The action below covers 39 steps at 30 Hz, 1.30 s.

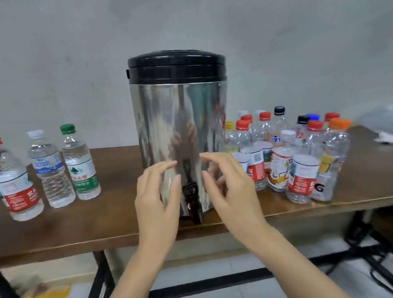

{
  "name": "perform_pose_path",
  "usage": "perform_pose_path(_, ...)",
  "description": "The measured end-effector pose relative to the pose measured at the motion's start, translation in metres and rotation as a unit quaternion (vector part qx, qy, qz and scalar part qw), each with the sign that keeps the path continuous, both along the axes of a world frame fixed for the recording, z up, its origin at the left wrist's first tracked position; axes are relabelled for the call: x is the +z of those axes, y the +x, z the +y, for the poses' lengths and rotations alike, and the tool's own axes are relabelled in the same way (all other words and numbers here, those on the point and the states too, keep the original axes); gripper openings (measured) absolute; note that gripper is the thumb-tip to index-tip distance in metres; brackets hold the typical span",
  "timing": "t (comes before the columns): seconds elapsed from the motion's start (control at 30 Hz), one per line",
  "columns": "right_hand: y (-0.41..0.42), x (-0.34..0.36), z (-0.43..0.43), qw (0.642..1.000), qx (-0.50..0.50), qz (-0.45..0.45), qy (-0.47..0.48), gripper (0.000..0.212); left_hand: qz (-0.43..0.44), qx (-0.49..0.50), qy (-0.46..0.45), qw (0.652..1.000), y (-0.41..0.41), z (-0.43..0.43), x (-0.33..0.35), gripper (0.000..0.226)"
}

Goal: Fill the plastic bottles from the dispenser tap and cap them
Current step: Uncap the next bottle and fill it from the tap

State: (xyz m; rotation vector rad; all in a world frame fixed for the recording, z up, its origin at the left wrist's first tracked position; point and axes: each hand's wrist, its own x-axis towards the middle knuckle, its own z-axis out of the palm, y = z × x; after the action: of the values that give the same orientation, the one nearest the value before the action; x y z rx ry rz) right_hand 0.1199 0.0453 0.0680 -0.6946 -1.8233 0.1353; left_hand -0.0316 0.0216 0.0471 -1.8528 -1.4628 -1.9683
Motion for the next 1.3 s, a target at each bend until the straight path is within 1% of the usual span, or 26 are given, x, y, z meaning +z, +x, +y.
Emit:
perform_pose_path(0.07, 0.031, 0.002, 0.020, 0.999, -0.048, 0.009, -0.018, 0.032, 0.023, -0.012, 0.007, 1.000, 0.019, 0.003, 0.001, 0.024)
perform_pose_path(0.13, 0.054, 0.007, 0.046, 0.993, -0.112, -0.005, -0.030, 0.034, 0.052, -0.016, 0.017, 0.998, 0.034, 0.008, 0.000, 0.026)
perform_pose_path(0.23, 0.068, 0.024, 0.090, 0.975, -0.202, -0.082, -0.042, 0.042, 0.105, -0.017, 0.026, 0.994, 0.050, 0.018, -0.001, 0.026)
perform_pose_path(0.37, 0.061, 0.050, 0.133, 0.949, -0.248, -0.183, -0.063, 0.049, 0.139, -0.032, 0.026, 0.989, 0.066, 0.023, -0.004, 0.025)
perform_pose_path(0.43, 0.058, 0.055, 0.147, 0.934, -0.269, -0.217, -0.088, 0.045, 0.147, -0.035, 0.024, 0.988, 0.069, 0.024, -0.006, 0.025)
perform_pose_path(0.5, 0.057, 0.055, 0.154, 0.928, -0.280, -0.223, -0.101, 0.040, 0.146, -0.041, 0.022, 0.988, 0.070, 0.025, -0.008, 0.025)
perform_pose_path(0.6, 0.063, 0.049, 0.148, 0.948, -0.251, -0.172, -0.089, 0.034, 0.135, -0.055, 0.014, 0.989, 0.073, 0.026, -0.012, 0.023)
perform_pose_path(0.7, 0.075, 0.044, 0.133, 0.976, -0.180, -0.098, -0.071, 0.029, 0.113, -0.093, -0.010, 0.989, 0.080, 0.027, -0.017, 0.022)
perform_pose_path(0.77, 0.083, 0.046, 0.122, 0.985, -0.140, -0.067, -0.069, 0.028, 0.094, -0.111, -0.046, 0.988, 0.088, 0.027, -0.019, 0.024)
perform_pose_path(0.8, 0.087, 0.048, 0.115, 0.988, -0.123, -0.052, -0.071, 0.028, 0.079, -0.118, -0.074, 0.987, 0.093, 0.027, -0.019, 0.031)
perform_pose_path(0.9, 0.096, 0.059, 0.084, 0.993, -0.062, -0.018, -0.098, 0.022, 0.023, -0.140, -0.151, 0.978, 0.108, 0.025, -0.018, 0.065)
perform_pose_path(0.97, 0.101, 0.060, 0.065, 0.991, -0.018, -0.026, -0.132, 0.020, -0.020, -0.163, -0.186, 0.969, 0.115, 0.024, -0.020, 0.082)
perform_pose_path(1.0, 0.102, 0.057, 0.058, 0.987, 0.001, -0.033, -0.157, 0.019, -0.039, -0.170, -0.201, 0.964, 0.118, 0.023, -0.022, 0.086)
perform_pose_path(1.07, 0.101, 0.047, 0.048, 0.979, 0.028, -0.053, -0.197, 0.018, -0.069, -0.169, -0.220, 0.958, 0.121, 0.022, -0.030, 0.083)
perform_pose_path(1.13, 0.099, 0.033, 0.042, 0.975, 0.025, -0.087, -0.205, 0.020, -0.090, -0.155, -0.229, 0.957, 0.120, 0.020, -0.044, 0.075)
perform_pose_path(1.17, 0.098, 0.028, 0.039, 0.973, 0.011, -0.110, -0.204, 0.024, -0.098, -0.149, -0.236, 0.955, 0.119, 0.018, -0.051, 0.071)
perform_pose_path(1.2, 0.097, 0.024, 0.037, 0.970, -0.012, -0.136, -0.203, 0.033, -0.102, -0.146, -0.245, 0.953, 0.118, 0.016, -0.059, 0.068)
perform_pose_path(1.27, 0.095, 0.017, 0.035, 0.957, -0.064, -0.195, -0.206, 0.058, -0.099, -0.147, -0.265, 0.948, 0.114, 0.011, -0.072, 0.070)
perform_pose_path(1.3, 0.094, 0.013, 0.035, 0.947, -0.094, -0.231, -0.202, 0.065, -0.096, -0.149, -0.271, 0.946, 0.112, 0.008, -0.079, 0.073)
